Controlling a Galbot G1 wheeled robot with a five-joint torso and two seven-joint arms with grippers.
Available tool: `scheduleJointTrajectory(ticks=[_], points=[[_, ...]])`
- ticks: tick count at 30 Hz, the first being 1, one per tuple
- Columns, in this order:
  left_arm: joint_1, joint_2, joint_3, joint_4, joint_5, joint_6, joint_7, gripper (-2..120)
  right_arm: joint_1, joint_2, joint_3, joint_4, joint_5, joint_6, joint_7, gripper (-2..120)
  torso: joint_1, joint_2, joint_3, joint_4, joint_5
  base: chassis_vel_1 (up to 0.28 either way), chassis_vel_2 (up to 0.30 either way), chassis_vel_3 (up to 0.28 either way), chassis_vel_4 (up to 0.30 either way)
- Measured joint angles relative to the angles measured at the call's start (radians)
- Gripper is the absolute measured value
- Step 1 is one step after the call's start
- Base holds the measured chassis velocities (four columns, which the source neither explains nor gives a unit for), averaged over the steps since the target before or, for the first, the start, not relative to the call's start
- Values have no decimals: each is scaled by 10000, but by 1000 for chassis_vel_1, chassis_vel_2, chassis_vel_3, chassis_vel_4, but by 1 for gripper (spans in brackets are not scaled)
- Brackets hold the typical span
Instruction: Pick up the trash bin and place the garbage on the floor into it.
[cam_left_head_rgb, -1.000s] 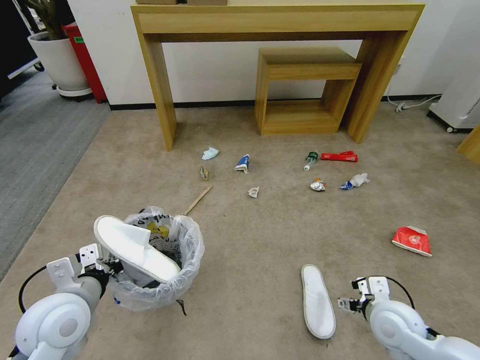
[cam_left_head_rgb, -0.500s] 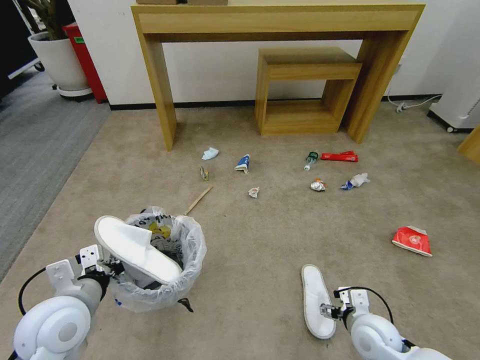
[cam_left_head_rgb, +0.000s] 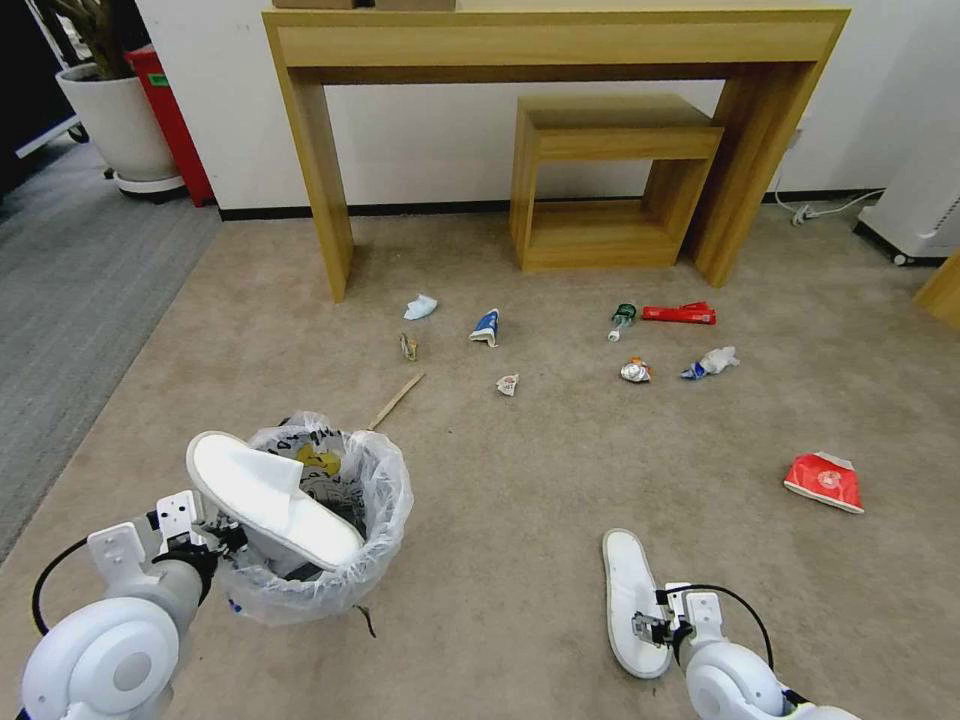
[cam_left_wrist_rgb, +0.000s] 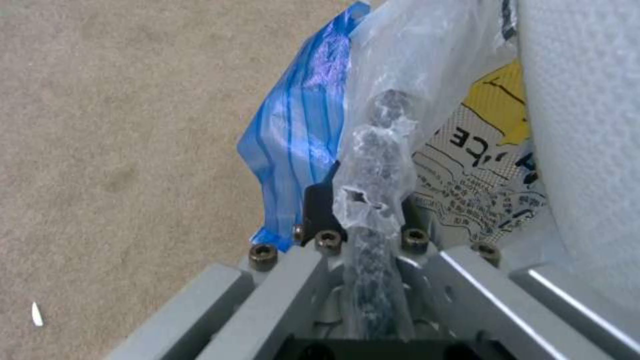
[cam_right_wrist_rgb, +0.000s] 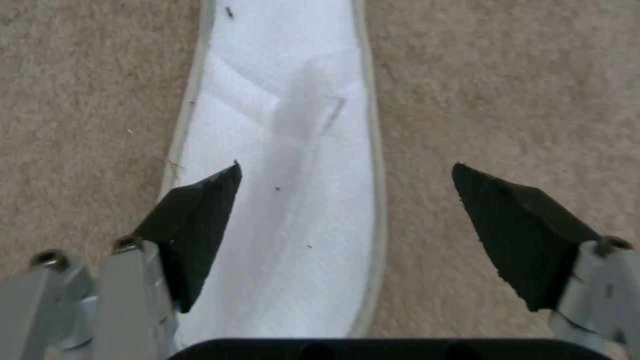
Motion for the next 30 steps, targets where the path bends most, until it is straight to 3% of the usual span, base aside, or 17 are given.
scheduleJointTrajectory(ticks=[6,9,14,16,18,22,30], points=[[4,-27,36,-25,6,-10,0,0,175,324,-273,-466,-282,279,-172,71,0,0,0,0,1,0,0,0,0],[-4,-37,49,-64,-2,-20,0,0,248,464,-440,-713,-456,425,-267,58,1,0,0,0,1,0,0,0,0],[6,-74,88,-94,-5,-27,9,0,307,560,-535,-925,-623,557,-364,51,1,0,0,0,1,0,0,0,0],[11,-117,130,-101,0,-31,31,0,327,621,-612,-1045,-753,669,-454,41,1,0,0,0,1,0,0,0,0],[11,-123,137,-101,3,-33,38,0,338,640,-642,-1095,-801,736,-484,40,1,0,0,0,1,0,0,0,0],[-23,-112,139,-101,9,-74,58,0,374,656,-691,-1259,-1076,1014,-685,22,1,0,0,0,0,0,0,0,0],[-45,-135,165,-65,68,-82,67,0,295,653,-680,-1461,-1612,1684,-1259,0,1,0,1,0,1,0,0,0,0]])
